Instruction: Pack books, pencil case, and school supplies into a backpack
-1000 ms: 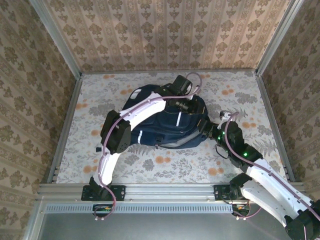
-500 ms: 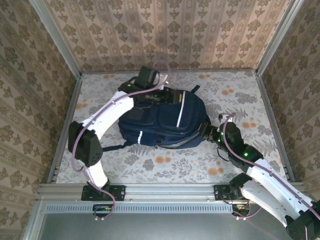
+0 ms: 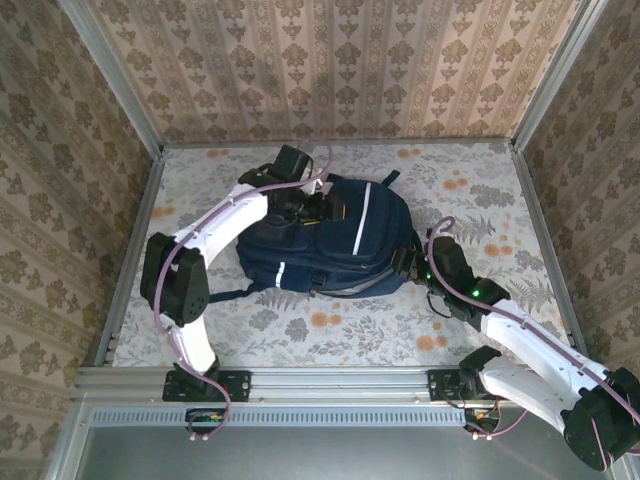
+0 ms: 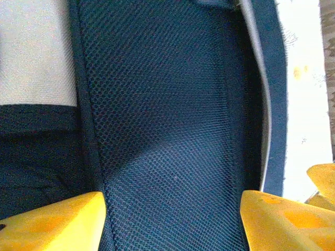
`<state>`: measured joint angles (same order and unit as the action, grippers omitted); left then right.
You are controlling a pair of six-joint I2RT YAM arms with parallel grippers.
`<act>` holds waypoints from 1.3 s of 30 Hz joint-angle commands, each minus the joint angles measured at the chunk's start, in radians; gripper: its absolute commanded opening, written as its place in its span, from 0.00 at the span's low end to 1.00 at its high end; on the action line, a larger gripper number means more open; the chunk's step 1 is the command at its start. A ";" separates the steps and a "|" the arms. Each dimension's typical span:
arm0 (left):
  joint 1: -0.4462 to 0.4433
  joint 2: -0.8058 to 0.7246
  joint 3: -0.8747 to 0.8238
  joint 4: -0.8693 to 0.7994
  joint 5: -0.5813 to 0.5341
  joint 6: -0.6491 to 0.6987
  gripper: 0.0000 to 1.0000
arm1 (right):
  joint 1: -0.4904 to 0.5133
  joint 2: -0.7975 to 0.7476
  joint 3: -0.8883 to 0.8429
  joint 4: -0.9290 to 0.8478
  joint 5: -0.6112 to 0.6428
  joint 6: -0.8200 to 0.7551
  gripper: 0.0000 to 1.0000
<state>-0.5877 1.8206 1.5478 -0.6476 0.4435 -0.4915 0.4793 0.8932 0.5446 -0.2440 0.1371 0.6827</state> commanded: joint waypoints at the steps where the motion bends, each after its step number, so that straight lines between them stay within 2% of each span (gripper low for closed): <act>1: -0.003 0.039 0.034 -0.051 -0.029 0.033 0.69 | -0.008 -0.018 0.022 -0.028 -0.006 -0.013 0.66; 12: -0.014 0.059 0.073 -0.134 -0.135 0.085 0.69 | -0.016 0.027 0.014 0.007 -0.021 -0.018 0.66; 21: -0.009 0.047 0.065 -0.136 -0.135 0.090 0.69 | -0.019 0.047 0.009 0.029 -0.037 -0.014 0.66; 32: -0.022 0.059 0.081 -0.189 -0.219 0.093 0.70 | -0.022 0.050 0.003 0.030 -0.046 -0.015 0.66; 36: -0.072 0.101 0.101 -0.182 -0.164 0.067 0.69 | -0.021 0.064 0.006 0.038 -0.055 -0.017 0.66; 39: -0.100 0.125 0.092 -0.136 -0.103 0.030 0.61 | -0.024 0.076 0.009 0.043 -0.060 -0.017 0.66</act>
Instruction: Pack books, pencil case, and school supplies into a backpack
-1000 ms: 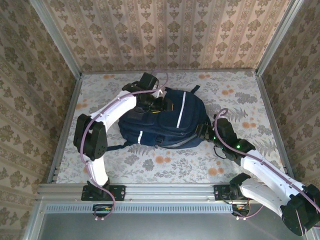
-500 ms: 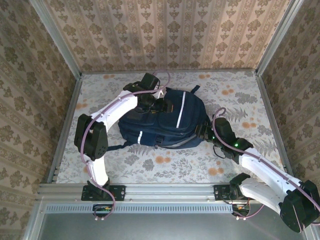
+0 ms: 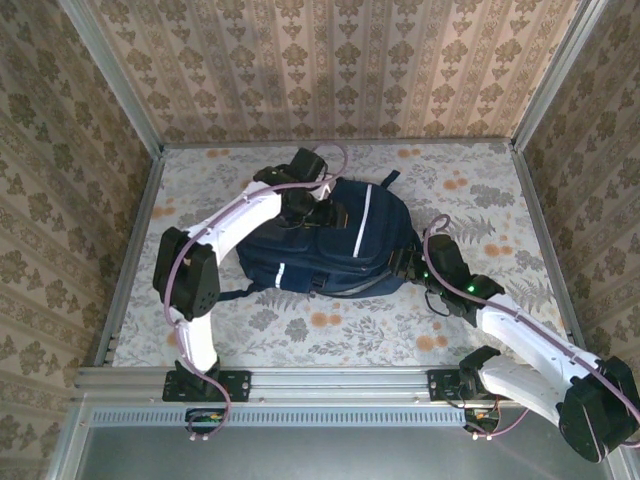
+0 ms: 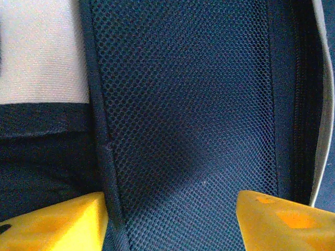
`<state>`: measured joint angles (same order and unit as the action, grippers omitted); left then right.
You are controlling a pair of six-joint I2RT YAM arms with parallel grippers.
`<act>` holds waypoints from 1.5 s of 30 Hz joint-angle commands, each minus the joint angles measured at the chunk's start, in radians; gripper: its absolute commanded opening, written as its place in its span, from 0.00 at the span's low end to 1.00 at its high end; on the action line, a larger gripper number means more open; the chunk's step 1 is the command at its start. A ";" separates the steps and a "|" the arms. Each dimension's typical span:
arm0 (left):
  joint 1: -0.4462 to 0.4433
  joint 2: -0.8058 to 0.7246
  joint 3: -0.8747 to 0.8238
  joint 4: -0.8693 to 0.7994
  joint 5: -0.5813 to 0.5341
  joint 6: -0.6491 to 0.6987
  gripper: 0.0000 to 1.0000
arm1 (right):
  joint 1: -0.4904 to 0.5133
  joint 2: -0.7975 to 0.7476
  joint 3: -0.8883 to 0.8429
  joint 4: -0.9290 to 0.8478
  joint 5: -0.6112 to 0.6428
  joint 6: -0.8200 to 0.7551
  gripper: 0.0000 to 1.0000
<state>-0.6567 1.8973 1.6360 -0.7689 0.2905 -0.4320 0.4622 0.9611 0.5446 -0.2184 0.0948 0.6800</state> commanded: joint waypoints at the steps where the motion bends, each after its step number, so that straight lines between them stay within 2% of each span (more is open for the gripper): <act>1: -0.035 0.053 -0.002 0.004 0.069 -0.041 0.56 | -0.006 0.010 0.011 0.017 -0.018 -0.014 0.66; 4: -0.029 0.061 -0.019 0.028 0.085 -0.061 0.39 | -0.007 0.002 0.015 0.010 -0.025 -0.016 0.66; 7: 0.001 0.045 -0.055 0.057 0.085 -0.087 0.17 | -0.007 -0.021 0.021 0.005 -0.042 -0.035 0.66; 11: 0.060 -0.029 -0.151 0.163 0.106 -0.180 0.00 | -0.004 -0.053 0.016 0.016 -0.087 -0.077 0.65; 15: 0.085 -0.100 -0.217 0.243 0.105 -0.298 0.00 | 0.051 -0.051 0.017 0.040 -0.110 -0.146 0.63; 21: 0.085 -0.187 -0.281 0.294 0.022 -0.526 0.00 | 0.267 0.054 0.029 0.113 0.007 -0.289 0.65; 28: 0.090 -0.264 -0.297 0.307 -0.109 -0.683 0.00 | 0.491 0.145 -0.069 0.410 0.109 -0.495 0.66; 35: 0.113 -0.305 -0.364 0.386 -0.159 -0.796 0.00 | 0.581 0.349 -0.068 0.540 0.210 -0.510 0.69; 37: 0.119 -0.299 -0.363 0.396 -0.152 -0.800 0.00 | 0.604 0.420 -0.052 0.558 0.288 -0.511 0.69; 41: 0.121 -0.284 -0.358 0.402 -0.134 -0.798 0.00 | 0.607 0.554 -0.049 0.626 0.420 -0.500 0.69; 45: 0.124 -0.274 -0.363 0.415 -0.125 -0.799 0.00 | 0.607 0.648 -0.018 0.674 0.442 -0.522 0.69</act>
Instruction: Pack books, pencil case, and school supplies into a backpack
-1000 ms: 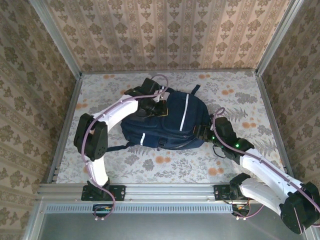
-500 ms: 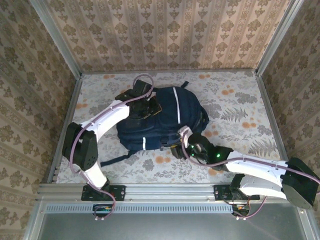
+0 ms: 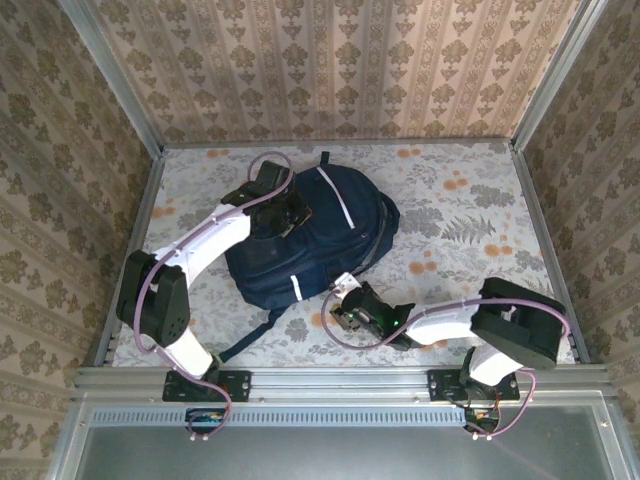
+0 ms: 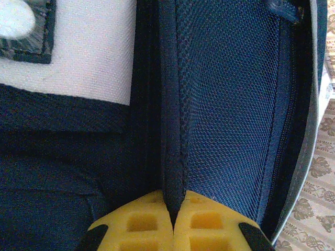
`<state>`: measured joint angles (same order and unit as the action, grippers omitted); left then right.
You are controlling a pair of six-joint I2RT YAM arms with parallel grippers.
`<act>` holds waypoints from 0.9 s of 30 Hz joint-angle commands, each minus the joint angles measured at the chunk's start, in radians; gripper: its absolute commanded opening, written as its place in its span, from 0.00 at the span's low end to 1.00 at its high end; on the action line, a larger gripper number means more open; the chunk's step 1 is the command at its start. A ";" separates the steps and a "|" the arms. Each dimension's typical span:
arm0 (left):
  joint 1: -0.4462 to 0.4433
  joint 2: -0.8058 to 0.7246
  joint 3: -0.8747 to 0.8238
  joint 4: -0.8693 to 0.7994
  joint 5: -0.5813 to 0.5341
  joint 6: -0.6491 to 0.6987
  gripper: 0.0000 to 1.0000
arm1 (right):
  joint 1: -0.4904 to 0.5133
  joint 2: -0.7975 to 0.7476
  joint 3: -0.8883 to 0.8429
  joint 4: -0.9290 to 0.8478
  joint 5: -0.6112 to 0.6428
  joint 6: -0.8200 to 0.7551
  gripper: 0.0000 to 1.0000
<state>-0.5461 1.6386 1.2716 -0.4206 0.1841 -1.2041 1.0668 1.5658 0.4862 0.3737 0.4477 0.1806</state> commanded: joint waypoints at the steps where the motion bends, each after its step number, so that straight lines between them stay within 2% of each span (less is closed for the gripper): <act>1: 0.014 -0.013 -0.001 0.072 -0.016 -0.025 0.00 | 0.002 0.068 0.049 0.094 0.088 -0.027 0.69; 9: 0.016 0.004 0.003 0.081 -0.004 -0.016 0.00 | 0.002 0.183 0.139 0.148 0.097 -0.027 0.66; 12: 0.017 0.015 0.021 0.071 -0.003 0.018 0.00 | 0.001 0.178 0.144 0.141 0.172 -0.026 0.58; 15: 0.015 0.027 0.049 0.040 -0.015 0.073 0.00 | -0.021 0.141 0.119 0.125 0.207 -0.023 0.37; 17: 0.014 0.033 0.066 0.017 -0.026 0.112 0.00 | -0.044 0.100 0.088 0.113 0.210 -0.012 0.30; 19: 0.014 0.041 0.078 0.002 -0.029 0.155 0.00 | -0.072 0.046 0.047 0.112 0.202 0.009 0.31; 24: 0.014 0.064 0.112 -0.055 -0.058 0.245 0.00 | -0.150 -0.096 -0.046 0.090 0.141 0.043 0.43; 27: 0.015 0.070 0.112 -0.044 -0.044 0.264 0.00 | -0.196 -0.163 -0.080 0.072 0.080 0.043 0.44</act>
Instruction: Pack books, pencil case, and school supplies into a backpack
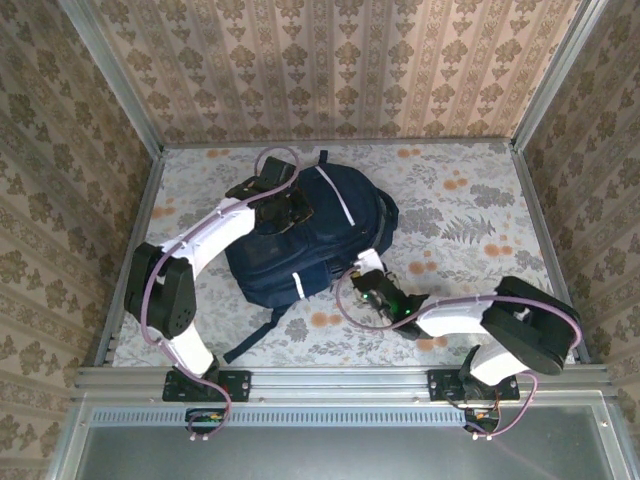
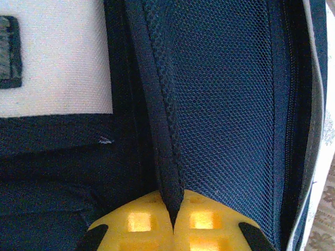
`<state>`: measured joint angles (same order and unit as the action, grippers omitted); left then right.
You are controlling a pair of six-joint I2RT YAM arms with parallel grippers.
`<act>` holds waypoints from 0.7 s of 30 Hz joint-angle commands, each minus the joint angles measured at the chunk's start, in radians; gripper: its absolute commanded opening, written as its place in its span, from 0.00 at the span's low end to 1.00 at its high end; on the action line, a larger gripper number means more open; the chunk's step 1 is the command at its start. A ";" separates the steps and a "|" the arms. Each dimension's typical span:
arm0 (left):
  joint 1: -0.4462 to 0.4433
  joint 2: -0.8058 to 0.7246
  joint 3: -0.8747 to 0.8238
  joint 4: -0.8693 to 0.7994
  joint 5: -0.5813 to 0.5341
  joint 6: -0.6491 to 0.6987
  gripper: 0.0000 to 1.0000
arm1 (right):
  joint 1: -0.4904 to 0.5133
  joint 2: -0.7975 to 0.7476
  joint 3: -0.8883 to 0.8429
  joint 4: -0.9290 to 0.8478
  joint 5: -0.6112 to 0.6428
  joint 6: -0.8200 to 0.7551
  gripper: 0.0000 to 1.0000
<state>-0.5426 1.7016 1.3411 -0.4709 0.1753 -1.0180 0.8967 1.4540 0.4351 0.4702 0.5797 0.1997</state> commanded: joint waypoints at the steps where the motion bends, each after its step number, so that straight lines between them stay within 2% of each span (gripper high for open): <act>1: 0.012 0.010 0.045 0.010 -0.025 0.081 0.00 | -0.034 -0.057 -0.036 -0.023 -0.087 0.007 0.43; 6: 0.012 0.018 0.050 0.013 -0.005 0.075 0.00 | -0.035 -0.103 -0.072 0.036 -0.273 -0.102 0.42; 11: 0.012 0.010 0.050 0.018 -0.003 0.062 0.00 | -0.004 -0.018 -0.069 0.149 -0.392 -0.103 0.43; 16: 0.013 0.009 0.059 0.015 0.001 0.050 0.00 | 0.056 0.100 -0.049 0.275 -0.355 -0.103 0.45; 21: 0.015 0.009 0.063 0.022 0.009 0.036 0.00 | 0.096 0.182 -0.048 0.352 -0.262 -0.079 0.49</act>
<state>-0.5415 1.7092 1.3594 -0.4866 0.1860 -0.9833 0.9756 1.6009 0.3721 0.7219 0.2638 0.1081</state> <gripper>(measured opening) 0.043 0.482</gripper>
